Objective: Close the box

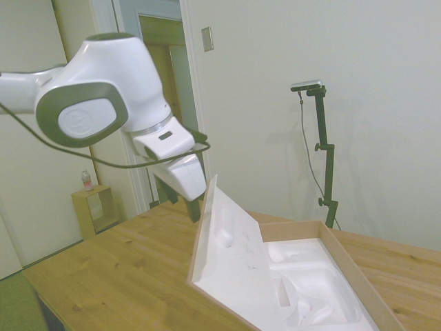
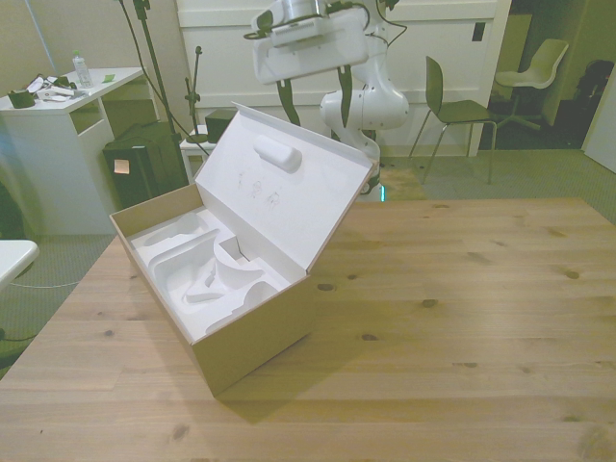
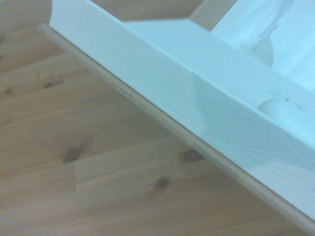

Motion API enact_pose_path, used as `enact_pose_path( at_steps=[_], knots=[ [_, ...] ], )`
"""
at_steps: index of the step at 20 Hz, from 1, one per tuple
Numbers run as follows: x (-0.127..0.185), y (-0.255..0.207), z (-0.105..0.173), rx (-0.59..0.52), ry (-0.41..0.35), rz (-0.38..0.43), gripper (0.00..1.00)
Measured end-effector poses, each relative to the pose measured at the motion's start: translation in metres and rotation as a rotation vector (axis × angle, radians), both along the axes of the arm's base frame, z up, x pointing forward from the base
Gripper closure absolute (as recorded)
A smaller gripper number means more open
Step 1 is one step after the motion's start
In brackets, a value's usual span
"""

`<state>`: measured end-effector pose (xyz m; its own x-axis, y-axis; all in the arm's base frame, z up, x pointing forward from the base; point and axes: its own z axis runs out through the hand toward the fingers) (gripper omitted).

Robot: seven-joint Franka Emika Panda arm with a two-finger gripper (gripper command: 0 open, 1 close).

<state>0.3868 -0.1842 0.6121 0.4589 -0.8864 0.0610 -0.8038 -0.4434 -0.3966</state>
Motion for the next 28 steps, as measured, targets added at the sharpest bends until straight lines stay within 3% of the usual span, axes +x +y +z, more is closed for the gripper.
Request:
enact_pose_path(
  at_steps=[4, 10, 23, 28],
  knots=[
    [0.004, -0.07, -0.011, -0.005, 0.017, -0.109, 0.0],
    [-0.012, -0.116, 0.013, -0.031, -0.026, -0.192, 0.0],
    [-0.018, -0.153, 0.022, -0.034, -0.05, -0.269, 0.0],
    [0.006, -0.131, 0.006, -0.035, -0.02, -0.191, 0.0]
  ],
)
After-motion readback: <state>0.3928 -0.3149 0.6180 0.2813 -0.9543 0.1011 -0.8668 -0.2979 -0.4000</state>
